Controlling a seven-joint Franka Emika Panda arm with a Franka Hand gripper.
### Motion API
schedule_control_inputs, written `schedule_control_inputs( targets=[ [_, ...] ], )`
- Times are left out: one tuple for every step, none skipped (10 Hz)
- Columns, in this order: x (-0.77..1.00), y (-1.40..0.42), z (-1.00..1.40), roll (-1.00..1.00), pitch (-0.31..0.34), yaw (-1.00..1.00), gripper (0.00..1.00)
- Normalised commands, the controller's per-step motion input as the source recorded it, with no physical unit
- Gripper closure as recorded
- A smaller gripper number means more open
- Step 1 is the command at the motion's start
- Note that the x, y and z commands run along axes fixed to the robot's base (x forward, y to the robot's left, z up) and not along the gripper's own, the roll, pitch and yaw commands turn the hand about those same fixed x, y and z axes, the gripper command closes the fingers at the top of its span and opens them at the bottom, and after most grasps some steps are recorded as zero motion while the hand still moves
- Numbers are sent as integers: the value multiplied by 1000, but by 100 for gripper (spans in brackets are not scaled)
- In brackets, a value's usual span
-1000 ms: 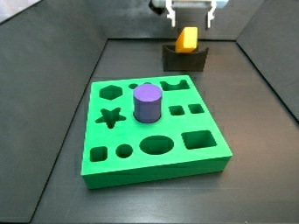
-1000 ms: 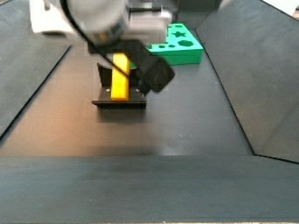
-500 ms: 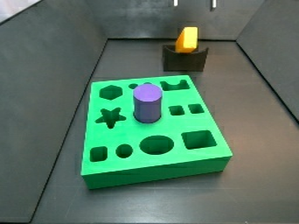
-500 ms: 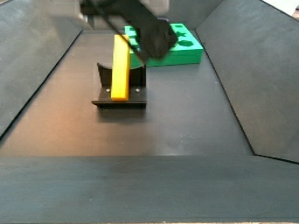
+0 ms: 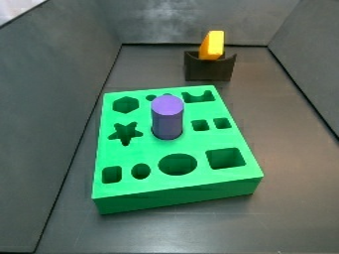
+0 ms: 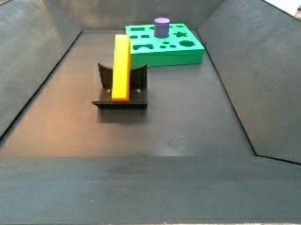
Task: Pick up the rectangle object. Move up. Place the rectangle object on the fixture. Regrasp the rectangle object. Move to above the board. Insert the rectangle object.
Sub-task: Regrasp the rectangle object.
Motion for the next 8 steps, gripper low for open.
schedule_control_inputs(
  targets=[
    [-12, -232, 17, 1000, 42, 15, 0],
    [-23, -43, 43, 1000, 41, 16, 0],
    [-17, -22, 17, 1000, 37, 16, 0],
    [-7, -38, 6, 1000, 34, 17, 0],
    [-6, -21, 11, 1000, 31, 18, 0],
    [1, -16, 9, 1000, 29, 19, 0],
    [4, -19, 8, 1000, 28, 20, 0],
    [7, -16, 11, 1000, 29, 22, 0]
  ],
)
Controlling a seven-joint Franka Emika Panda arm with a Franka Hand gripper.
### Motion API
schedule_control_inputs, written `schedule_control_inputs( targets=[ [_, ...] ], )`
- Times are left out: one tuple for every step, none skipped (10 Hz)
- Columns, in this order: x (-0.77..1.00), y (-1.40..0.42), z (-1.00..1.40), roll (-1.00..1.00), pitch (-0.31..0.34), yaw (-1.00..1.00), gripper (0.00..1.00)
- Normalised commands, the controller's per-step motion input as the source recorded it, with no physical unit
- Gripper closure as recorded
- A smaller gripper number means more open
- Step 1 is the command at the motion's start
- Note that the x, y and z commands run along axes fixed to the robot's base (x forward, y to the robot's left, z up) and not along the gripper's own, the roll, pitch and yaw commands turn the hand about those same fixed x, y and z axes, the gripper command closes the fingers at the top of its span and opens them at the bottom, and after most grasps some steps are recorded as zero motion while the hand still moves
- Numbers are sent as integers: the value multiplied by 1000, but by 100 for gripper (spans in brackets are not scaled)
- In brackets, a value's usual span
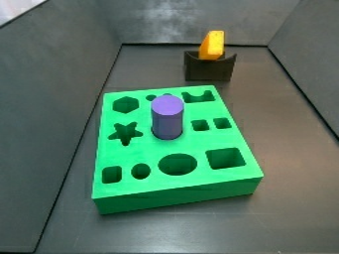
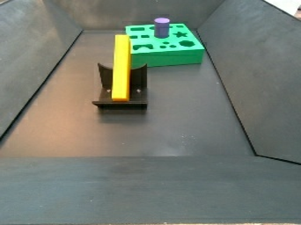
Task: Pick up the rectangle object. Move up. Place the rectangle object on the fixture. Regrasp the rectangle object. Move to above the board. Insert the rectangle object.
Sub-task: Regrasp the rectangle object.
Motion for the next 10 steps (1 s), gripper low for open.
schedule_control_inputs(
  targets=[
    [7, -16, 8, 1000, 37, 24, 0],
    [15, -21, 8, 1000, 43, 26, 0],
    [32, -23, -1, 1000, 53, 29, 0],
    [38, -24, -3, 1000, 60, 32, 0],
    [57, -25, -2, 1000, 75, 38, 0],
    [74, -30, -3, 1000, 96, 45, 0],
    [88, -35, -7, 1000, 115, 54, 0],
    [100, -39, -6, 1000, 136, 66, 0],
    [102, -41, -5, 1000, 158, 82, 0],
    [102, -44, -6, 1000, 180, 104, 0]
  ],
)
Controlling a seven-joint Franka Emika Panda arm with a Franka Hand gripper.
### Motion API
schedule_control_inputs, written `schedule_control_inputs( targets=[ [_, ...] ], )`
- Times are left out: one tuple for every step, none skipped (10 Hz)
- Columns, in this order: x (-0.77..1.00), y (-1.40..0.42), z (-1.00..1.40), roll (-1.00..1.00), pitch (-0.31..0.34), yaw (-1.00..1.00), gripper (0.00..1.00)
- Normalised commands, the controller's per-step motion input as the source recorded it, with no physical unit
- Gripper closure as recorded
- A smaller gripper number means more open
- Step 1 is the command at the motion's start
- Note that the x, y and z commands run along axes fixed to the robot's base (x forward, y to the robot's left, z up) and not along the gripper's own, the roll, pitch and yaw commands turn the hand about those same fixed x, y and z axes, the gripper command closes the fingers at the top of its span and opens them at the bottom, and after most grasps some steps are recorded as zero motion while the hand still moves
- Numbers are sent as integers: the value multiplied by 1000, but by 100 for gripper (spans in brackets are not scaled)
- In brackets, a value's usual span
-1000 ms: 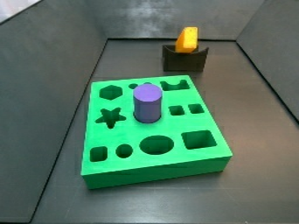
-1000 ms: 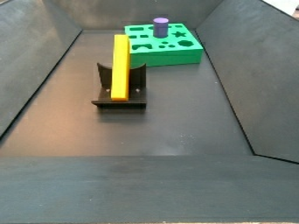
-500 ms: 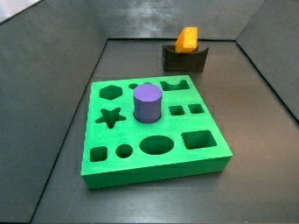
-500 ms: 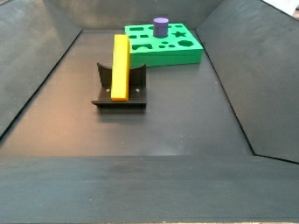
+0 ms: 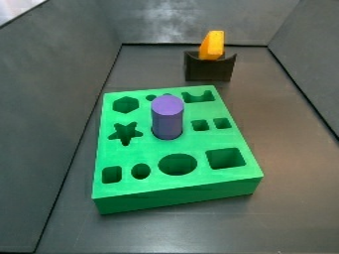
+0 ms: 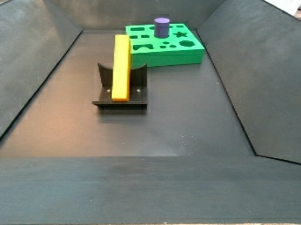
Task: Pick up the rectangle object. Move up. Place the rectangle object on the fixture. Regrasp the rectangle object. Move to above the board. Insert the rectangle object.
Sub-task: Regrasp the rectangle object.
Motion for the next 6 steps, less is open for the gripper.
schedule_control_inputs(
  targets=[
    [102, -45, -10, 1000, 212, 145, 0],
    [104, -49, -11, 966, 233, 187, 0],
    [109, -51, -8, 777, 211, 210, 0],
    [113, -55, -11, 530, 171, 232, 0],
    [113, -53, -10, 353, 136, 244, 0],
    [99, -36, 1, 215, 84, 243, 0]
  ],
)
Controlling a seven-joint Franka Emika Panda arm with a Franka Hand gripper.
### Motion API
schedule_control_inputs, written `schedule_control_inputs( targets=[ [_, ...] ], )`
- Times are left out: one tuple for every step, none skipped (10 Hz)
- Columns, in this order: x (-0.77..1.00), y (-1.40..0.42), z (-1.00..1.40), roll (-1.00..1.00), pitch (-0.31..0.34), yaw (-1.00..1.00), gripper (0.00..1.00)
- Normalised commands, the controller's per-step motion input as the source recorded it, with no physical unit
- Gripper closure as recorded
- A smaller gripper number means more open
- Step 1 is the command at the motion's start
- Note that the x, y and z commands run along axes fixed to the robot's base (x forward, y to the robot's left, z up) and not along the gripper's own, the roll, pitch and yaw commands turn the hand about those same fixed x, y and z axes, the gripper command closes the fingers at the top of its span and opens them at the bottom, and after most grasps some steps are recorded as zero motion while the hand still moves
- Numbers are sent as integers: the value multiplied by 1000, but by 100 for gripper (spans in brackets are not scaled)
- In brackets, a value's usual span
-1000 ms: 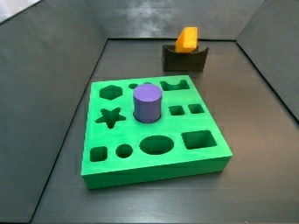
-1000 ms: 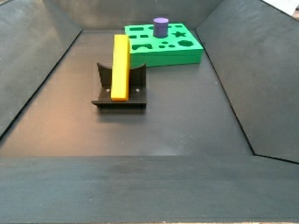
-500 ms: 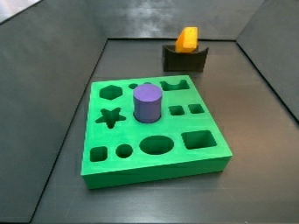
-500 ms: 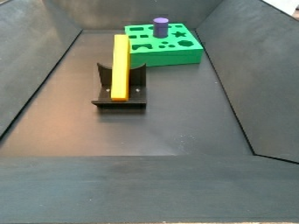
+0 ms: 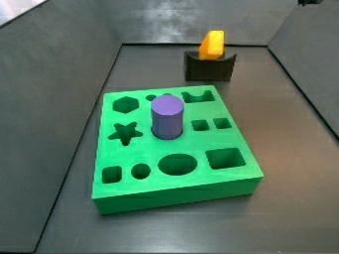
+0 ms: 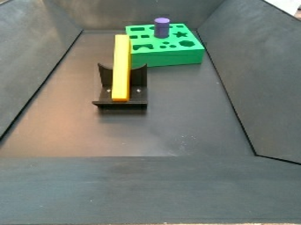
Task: Pick up the rectangle object. Move up. Place the rectangle object on the fixture. Regrasp the rectangle object. Move to above the board. Insert the rectangle object.
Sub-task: Regrasp the rectangle object.
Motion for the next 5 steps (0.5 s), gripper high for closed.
schedule_control_inputs(
  targets=[
    [88, -41, -3, 179, 42, 235, 0],
    [86, -47, -9, 168, 19, 225, 0],
    [34, 45, -1000, 267, -34, 197, 0],
    [40, 46, -1000, 263, -49, 161, 0],
    [45, 39, -1000, 231, -72, 123, 0]
  ],
)
